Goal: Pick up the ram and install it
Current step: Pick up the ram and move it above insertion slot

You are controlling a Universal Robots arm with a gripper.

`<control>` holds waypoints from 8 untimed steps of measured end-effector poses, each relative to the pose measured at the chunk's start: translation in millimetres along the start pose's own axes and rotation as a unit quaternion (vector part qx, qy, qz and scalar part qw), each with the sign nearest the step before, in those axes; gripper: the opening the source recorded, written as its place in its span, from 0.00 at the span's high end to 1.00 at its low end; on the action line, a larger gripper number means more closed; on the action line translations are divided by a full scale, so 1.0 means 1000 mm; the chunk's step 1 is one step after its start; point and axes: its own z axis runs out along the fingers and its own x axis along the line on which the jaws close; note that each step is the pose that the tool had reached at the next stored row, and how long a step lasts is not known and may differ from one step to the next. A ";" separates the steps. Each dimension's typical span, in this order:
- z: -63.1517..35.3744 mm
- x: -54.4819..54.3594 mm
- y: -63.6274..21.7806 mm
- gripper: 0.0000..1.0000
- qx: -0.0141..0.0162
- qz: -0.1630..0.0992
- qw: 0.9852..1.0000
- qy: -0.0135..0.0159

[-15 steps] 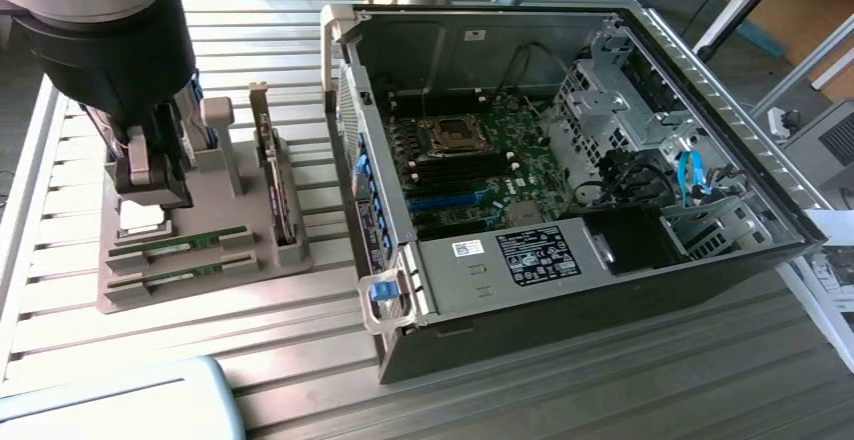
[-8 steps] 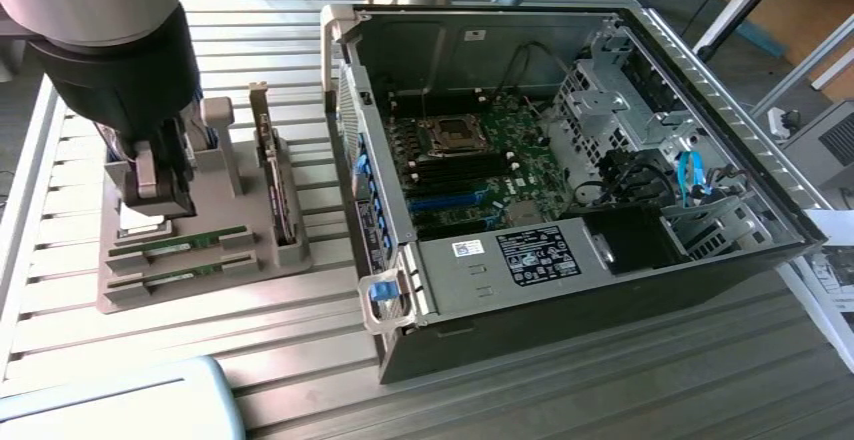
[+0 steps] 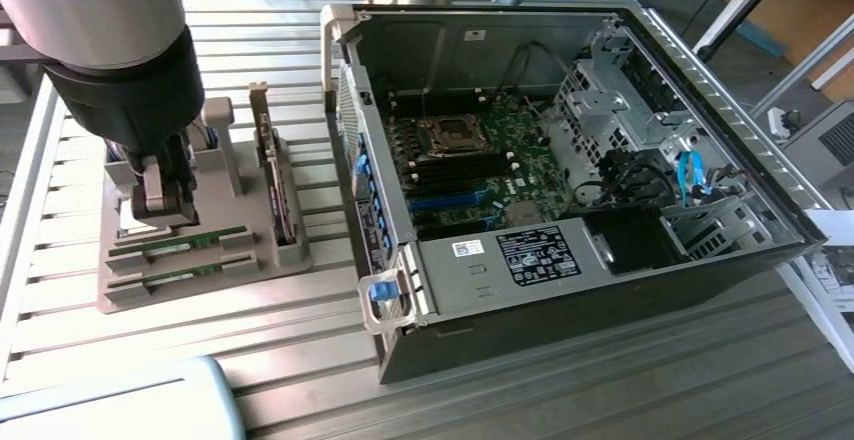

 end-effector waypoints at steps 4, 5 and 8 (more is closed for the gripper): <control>0.0054 0.001 -0.0001 0.58 0.000 -0.001 1.000 0.000; 0.0067 0.001 -0.0001 0.58 0.000 -0.002 1.000 0.000; 0.0108 0.001 -0.0002 0.58 0.000 -0.003 1.000 0.000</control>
